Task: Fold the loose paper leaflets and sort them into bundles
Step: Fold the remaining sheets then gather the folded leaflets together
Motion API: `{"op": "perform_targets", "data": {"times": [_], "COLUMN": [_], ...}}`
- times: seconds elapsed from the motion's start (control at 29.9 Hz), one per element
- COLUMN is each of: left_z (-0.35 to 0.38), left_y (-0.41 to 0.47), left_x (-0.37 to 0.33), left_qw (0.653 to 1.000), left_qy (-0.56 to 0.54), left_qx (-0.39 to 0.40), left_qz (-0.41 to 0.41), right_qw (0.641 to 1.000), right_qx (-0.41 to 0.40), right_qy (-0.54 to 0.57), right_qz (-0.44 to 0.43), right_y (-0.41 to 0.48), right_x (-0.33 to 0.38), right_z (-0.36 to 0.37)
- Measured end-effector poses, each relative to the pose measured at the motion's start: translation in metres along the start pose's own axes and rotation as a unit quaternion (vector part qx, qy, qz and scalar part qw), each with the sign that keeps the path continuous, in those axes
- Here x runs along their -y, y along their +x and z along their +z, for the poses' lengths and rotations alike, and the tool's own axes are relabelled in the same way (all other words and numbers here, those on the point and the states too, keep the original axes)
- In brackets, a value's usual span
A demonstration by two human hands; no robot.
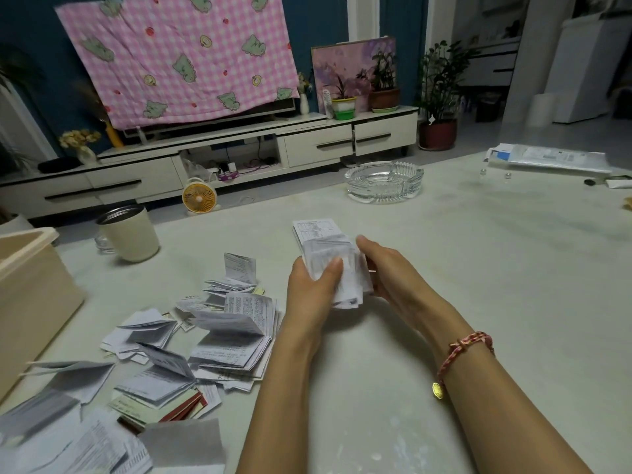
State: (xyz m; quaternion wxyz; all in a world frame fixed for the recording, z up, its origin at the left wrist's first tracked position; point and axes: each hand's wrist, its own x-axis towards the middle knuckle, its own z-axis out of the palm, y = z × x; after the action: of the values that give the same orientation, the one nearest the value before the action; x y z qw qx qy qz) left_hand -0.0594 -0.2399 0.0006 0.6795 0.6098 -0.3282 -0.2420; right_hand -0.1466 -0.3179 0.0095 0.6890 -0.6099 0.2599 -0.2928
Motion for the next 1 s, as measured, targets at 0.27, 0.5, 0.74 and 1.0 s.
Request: {"op": "perform_targets", "data": {"times": [0.27, 0.5, 0.74, 1.0], "left_z": [0.01, 0.014, 0.009, 0.01], "left_y": [-0.004, -0.007, -0.003, 0.001], "left_x": [0.011, 0.009, 0.018, 0.017], "left_qw": [0.999, 1.0, 0.993, 0.989], "left_qy": [0.02, 0.015, 0.087, -0.005], "left_qx": [0.031, 0.007, -0.048, -0.146], "left_qz": [-0.028, -0.009, 0.06, 0.027], "right_qw": [0.994, 0.98, 0.962, 0.959], "right_qx": [0.021, 0.095, -0.006, -0.073], "right_qy": [-0.092, -0.167, -0.255, -0.253], "right_qz": [-0.055, -0.043, -0.102, -0.106], "right_y": [-0.002, 0.0, 0.008, 0.005], "right_x": [-0.006, -0.016, -0.028, -0.017], "right_z": [-0.003, -0.013, -0.01, -0.004]}}
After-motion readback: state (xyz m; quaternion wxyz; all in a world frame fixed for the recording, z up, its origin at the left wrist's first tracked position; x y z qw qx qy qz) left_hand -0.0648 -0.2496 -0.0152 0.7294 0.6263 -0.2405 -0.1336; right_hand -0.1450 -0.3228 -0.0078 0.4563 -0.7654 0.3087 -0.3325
